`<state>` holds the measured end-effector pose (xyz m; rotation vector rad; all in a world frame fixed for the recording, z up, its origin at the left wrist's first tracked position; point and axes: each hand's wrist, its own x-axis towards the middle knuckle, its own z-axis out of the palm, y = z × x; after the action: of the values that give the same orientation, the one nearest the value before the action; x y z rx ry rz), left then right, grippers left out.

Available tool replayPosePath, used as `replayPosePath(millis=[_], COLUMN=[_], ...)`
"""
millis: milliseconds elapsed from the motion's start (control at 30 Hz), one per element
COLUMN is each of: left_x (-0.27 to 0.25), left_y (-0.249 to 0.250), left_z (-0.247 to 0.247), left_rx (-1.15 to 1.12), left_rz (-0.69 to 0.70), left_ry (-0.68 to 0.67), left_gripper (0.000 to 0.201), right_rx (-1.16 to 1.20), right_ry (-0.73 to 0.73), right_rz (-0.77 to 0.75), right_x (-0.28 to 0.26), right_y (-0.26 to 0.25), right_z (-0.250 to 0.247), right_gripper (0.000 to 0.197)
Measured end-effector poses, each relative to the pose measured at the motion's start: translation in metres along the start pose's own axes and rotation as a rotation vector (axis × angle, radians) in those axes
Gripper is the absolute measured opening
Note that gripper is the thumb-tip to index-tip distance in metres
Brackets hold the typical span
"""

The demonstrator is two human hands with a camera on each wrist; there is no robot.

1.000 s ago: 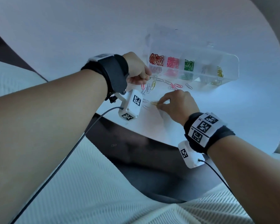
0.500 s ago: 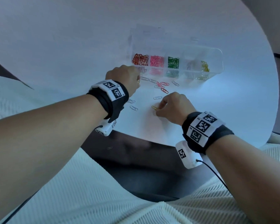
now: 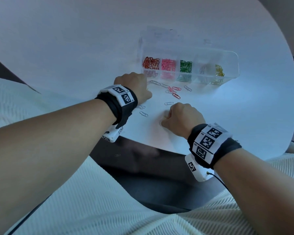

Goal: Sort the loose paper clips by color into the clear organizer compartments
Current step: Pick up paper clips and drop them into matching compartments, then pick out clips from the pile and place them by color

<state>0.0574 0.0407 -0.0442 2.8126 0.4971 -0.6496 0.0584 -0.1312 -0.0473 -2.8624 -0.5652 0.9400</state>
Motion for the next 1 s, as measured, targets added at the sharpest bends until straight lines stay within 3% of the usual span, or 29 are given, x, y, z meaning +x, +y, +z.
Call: replayPosePath(millis=[133, 300, 400, 500, 633, 767, 867, 1000], left_x=[-0.007, -0.01, -0.012, -0.013, -0.005, 0.004, 0.011, 0.022], left_y=[0.004, 0.018, 0.031, 0.048, 0.076, 0.112, 0.133, 0.151], left_z=[-0.01, -0.019, -0.02, -0.027, -0.045, -0.065, -0.075, -0.078], left_rx=[-0.057, -0.392, -0.528, -0.609, -0.869, -1.18, -1.303, -1.459], left_rz=[0.024, 0.038, 0.184, 0.317, 0.325, 0.299, 0.268, 0.11], left_ry=[0.053, -0.02, -0.037, -0.049, -0.108, -0.2, -0.244, -0.261], left_gripper=[0.029, 0.032, 0.047, 0.048, 0.043, 0.048, 0.04, 0.026], right_rx=[0.09, 0.579, 0.895, 1.2, 1.48, 1.582, 1.611, 1.6], right_ry=[-0.067, 0.032, 0.058, 0.05, 0.13, 0.161, 0.144, 0.098], right_rz=[-0.009, -0.037, 0.044, 0.092, 0.163, 0.243, 0.269, 0.306], right_x=[-0.005, -0.006, -0.012, -0.015, -0.01, 0.004, 0.014, 0.021], right_y=[0.004, 0.032, 0.058, 0.087, 0.112, 0.119, 0.12, 0.119], right_z=[-0.013, -0.065, -0.099, -0.123, -0.133, -0.132, -0.131, -0.133], right_gripper=[0.024, 0.022, 0.037, 0.032, 0.029, 0.017, 0.018, 0.009])
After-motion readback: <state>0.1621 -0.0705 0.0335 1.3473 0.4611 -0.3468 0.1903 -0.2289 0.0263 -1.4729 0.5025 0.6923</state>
